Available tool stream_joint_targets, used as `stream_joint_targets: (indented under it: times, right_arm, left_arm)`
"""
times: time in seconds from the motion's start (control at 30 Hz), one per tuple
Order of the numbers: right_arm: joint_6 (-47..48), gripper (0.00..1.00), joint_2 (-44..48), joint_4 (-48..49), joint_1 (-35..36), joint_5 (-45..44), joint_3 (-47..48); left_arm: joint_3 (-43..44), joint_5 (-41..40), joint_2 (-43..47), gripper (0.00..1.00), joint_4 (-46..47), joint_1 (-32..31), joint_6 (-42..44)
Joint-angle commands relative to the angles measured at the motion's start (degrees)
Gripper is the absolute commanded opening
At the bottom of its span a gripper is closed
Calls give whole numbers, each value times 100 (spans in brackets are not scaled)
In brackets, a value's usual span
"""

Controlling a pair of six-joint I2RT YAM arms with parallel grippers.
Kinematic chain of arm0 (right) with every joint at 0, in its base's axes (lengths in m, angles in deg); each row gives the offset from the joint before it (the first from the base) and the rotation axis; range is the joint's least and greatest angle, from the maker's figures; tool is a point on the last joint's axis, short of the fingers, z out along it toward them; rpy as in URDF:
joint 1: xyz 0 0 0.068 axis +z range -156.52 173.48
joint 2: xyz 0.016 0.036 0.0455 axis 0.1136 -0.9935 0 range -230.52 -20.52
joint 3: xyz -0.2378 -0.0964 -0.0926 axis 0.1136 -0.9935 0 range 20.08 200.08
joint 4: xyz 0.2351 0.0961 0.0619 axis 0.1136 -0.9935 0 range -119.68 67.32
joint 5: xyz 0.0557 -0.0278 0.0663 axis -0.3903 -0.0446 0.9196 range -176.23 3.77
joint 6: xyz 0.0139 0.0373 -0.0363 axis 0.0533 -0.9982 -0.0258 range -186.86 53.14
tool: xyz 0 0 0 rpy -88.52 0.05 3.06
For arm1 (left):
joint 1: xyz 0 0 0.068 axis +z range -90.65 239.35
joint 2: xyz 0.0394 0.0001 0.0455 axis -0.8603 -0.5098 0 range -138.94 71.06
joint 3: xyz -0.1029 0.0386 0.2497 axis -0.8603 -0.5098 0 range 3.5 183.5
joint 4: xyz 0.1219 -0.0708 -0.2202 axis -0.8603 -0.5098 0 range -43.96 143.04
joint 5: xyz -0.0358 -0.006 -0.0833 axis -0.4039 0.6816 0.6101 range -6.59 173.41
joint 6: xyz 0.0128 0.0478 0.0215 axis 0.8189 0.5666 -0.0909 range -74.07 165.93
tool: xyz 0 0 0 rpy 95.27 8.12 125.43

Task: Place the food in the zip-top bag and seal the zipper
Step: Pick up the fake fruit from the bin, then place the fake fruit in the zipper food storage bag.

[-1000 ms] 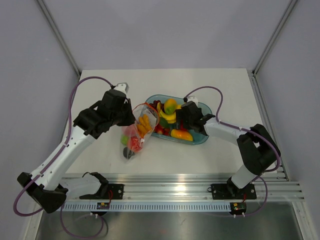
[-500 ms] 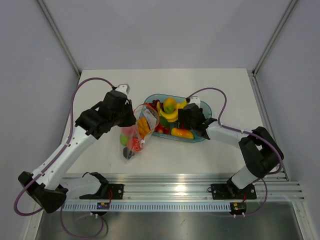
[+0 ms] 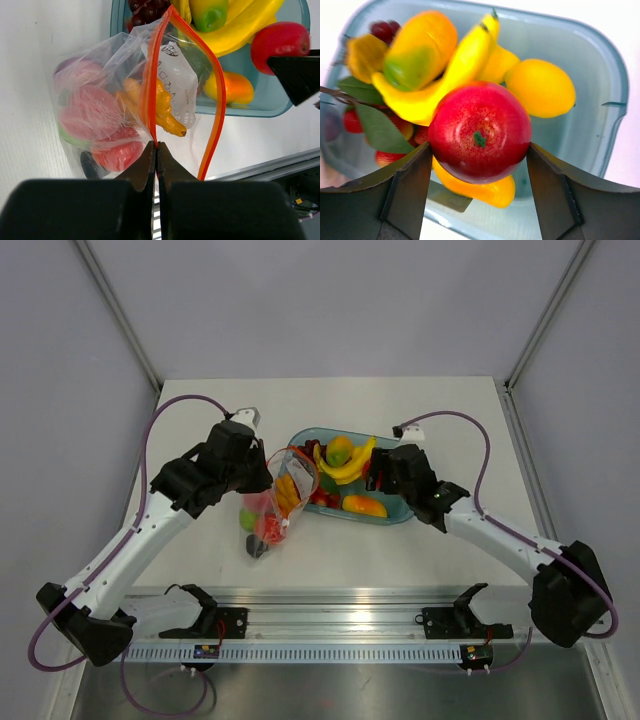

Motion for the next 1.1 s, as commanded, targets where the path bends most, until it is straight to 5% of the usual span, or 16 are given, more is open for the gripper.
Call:
stream_joint_targets:
  times: [0.0,0.13,0.4,0.8,0.9,1.07]
  right_arm:
    - [11,59,634,-165,2,-43,140]
    - [134,57,889,-437,29,185,500]
    - [415,59,152,-491,1301,325,1783]
    - [187,62,-1263,-227,1813,2153,2794]
    - [222,67,-1632,-305,1865,2488,2970]
    - [353,92,-2029,-745,1883,2568,3366]
  left_arm:
    - [88,90,-7,0,314,11,74]
    - [70,107,-7,0,332,11,83]
    - [88,116,-16,0,323,11,65]
    - [184,125,142,0,262,11,48]
    - [246,204,213,0,297,11,13]
    - [387,204,257,0,262,20,39]
